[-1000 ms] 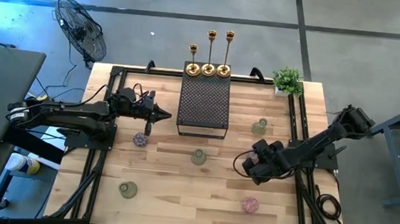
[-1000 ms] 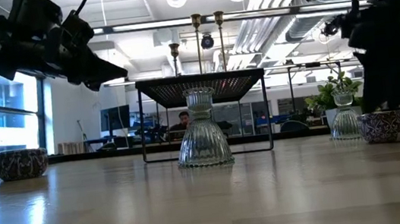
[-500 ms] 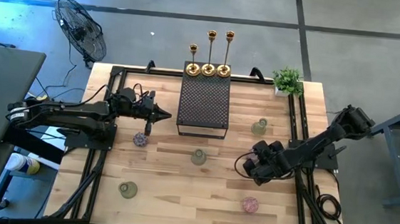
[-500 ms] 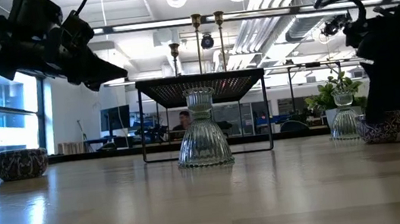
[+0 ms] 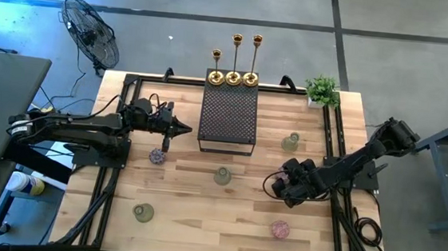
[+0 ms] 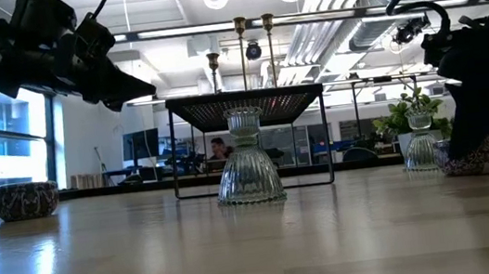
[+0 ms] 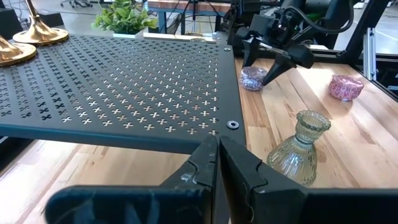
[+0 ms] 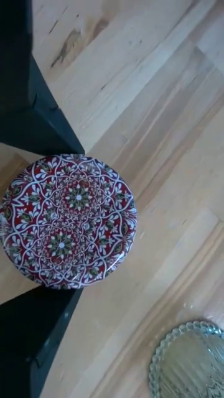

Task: Pick & Place candle stick holders
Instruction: Put the red scented candle on the shelf

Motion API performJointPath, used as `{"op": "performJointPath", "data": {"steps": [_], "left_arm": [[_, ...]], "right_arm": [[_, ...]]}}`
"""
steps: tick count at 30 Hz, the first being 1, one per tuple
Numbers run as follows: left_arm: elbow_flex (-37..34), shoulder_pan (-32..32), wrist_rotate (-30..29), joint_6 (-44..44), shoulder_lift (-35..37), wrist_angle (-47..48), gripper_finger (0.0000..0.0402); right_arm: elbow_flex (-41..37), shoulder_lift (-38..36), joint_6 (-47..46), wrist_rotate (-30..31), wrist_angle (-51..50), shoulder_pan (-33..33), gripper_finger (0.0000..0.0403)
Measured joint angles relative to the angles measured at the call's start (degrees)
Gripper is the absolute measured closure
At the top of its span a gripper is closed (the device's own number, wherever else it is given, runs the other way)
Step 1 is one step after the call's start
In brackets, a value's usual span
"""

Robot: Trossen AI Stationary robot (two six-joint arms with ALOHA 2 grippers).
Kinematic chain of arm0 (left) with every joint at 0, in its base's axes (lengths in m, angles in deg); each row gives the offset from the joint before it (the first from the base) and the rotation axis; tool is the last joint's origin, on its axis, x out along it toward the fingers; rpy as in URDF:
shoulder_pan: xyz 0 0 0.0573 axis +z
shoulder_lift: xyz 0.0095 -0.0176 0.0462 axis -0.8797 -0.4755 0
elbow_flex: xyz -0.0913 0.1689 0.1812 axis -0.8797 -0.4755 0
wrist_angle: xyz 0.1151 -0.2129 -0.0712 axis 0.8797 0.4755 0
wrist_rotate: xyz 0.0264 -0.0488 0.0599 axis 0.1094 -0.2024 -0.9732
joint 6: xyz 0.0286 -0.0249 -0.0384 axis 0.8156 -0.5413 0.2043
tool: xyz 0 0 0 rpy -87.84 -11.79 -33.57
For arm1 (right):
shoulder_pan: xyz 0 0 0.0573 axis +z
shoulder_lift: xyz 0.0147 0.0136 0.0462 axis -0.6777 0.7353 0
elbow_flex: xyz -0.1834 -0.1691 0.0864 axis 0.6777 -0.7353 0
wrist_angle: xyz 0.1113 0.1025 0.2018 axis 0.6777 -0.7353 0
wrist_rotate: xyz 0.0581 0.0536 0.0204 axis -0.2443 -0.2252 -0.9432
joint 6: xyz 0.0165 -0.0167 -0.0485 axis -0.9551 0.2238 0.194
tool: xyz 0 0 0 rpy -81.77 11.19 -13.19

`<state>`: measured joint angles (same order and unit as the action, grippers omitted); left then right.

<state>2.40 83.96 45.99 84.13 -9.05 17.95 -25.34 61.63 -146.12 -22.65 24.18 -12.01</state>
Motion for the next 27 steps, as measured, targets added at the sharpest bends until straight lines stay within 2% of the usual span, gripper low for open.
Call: {"op": "performJointPath", "data": {"steps": [8, 14, 17, 22, 27], "left_arm": [[0.0, 0.0, 0.0, 0.0, 0.0, 0.0, 0.0387], [0.0, 0.0, 0.0, 0.0, 0.0, 0.0, 0.0387], [0.0, 0.0, 0.0, 0.0, 0.0, 0.0, 0.0387], [0.0, 0.0, 0.0, 0.0, 0.0, 0.0, 0.0387], [0.0, 0.0, 0.0, 0.0, 0.0, 0.0, 0.0387]], "right_arm": [[0.7, 0.0, 2.3, -1.0, 0.2, 0.0, 0.0113], [6.0, 0.0, 6.6, -3.0, -0.2, 0.0, 0.0114], [11.0, 0.0, 7.6, -3.8, -3.6, -0.3, 0.0115], [23.4, 0.0, 14.6, -2.6, -11.0, -3.0, 0.0115], [35.3, -0.1, 26.2, -0.4, -16.8, -11.9, 0.0115]]}}
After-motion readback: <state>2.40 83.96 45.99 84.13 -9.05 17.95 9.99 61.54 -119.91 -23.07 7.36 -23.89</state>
